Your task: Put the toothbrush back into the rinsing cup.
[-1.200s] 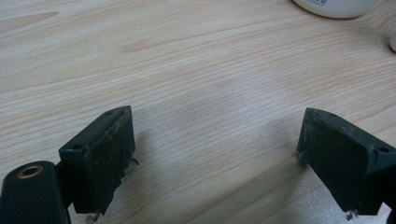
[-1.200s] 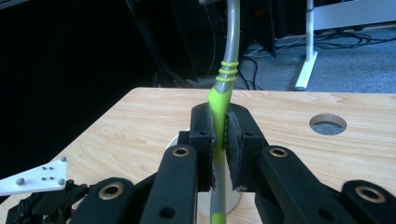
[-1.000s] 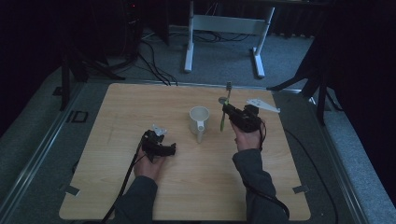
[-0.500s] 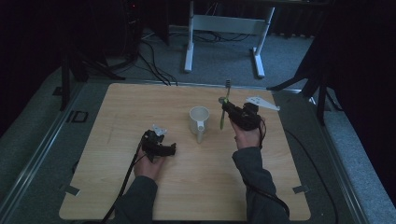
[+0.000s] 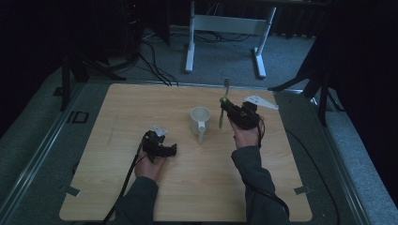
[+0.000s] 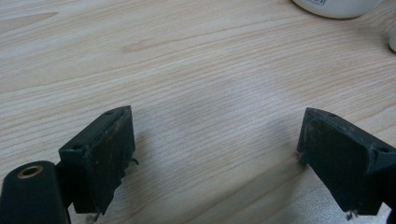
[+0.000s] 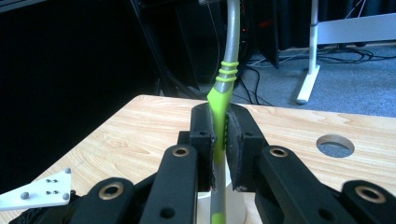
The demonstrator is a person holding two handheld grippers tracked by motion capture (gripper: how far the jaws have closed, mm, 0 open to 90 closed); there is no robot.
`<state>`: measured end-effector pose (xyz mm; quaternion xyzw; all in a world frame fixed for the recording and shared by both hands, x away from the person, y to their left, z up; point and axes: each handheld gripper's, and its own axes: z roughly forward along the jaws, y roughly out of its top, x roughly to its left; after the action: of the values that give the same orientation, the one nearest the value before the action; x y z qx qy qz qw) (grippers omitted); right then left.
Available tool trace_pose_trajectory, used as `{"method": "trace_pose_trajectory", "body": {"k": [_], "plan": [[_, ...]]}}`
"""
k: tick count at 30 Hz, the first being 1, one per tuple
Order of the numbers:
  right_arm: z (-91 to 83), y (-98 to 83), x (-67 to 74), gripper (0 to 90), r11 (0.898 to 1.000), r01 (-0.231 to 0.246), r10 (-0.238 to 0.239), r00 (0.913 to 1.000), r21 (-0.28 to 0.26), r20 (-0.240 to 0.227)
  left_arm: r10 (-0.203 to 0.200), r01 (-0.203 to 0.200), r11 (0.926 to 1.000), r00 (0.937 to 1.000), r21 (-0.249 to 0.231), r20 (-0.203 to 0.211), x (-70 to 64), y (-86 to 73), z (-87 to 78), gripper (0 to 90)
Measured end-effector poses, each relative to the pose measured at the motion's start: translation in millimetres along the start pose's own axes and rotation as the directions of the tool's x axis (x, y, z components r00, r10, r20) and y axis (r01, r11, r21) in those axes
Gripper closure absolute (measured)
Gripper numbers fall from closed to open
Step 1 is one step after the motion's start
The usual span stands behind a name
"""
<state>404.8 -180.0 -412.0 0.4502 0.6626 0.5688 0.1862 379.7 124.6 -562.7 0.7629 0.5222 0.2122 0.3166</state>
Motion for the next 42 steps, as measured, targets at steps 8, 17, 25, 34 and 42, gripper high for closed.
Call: {"method": "trace_pose_trajectory", "body": {"k": [8,17,25,34,42], "plan": [[2.8,1.2,2.1,81.7,1.000,0.015,-0.015,0.9999,-0.009,-0.002,0.000,0.000,1.0000,1.0000,0.000,0.000,0.0,0.0,0.0,11.5],[7.5,1.1,6.0,81.7,0.999,0.030,-0.030,0.9995,-0.014,-0.012,0.000,0.000,1.0000,1.0000,0.000,0.000,0.0,0.0,0.0,11.5],[10.5,2.2,6.8,81.7,1.000,0.018,-0.019,0.9991,-0.023,-0.039,0.000,0.000,1.0000,1.0000,0.000,0.000,0.0,0.0,0.0,11.5],[14.6,1.0,10.8,81.7,0.999,0.031,-0.032,0.9984,-0.023,-0.046,0.000,0.000,1.0000,1.0000,0.000,0.000,0.0,0.0,0.0,11.6],[19.7,0.3,16.3,81.7,0.999,0.040,-0.041,0.9974,-0.020,-0.059,0.000,0.000,1.0000,1.0000,0.000,0.000,0.0,0.0,0.0,11.5]]}}
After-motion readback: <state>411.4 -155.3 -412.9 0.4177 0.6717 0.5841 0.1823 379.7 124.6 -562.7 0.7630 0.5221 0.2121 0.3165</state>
